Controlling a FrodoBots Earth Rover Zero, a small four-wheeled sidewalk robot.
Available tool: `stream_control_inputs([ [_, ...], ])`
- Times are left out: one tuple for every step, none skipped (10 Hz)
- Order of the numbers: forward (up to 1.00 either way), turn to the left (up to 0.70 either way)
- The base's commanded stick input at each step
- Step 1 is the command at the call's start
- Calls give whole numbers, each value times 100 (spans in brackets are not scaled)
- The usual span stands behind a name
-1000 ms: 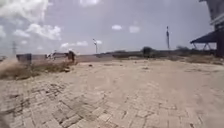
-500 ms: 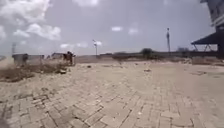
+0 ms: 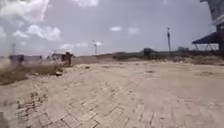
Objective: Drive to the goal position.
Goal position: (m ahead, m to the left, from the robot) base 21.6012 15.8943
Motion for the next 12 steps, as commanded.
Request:
stream_control_inputs([
  [70, 14],
  [70, 14],
  [70, 14],
  [70, 14],
  [70, 14],
  [70, 14],
  [70, 14],
  [70, 14],
  [70, 14],
  [70, 14],
  [70, 14],
  [70, 14],
])
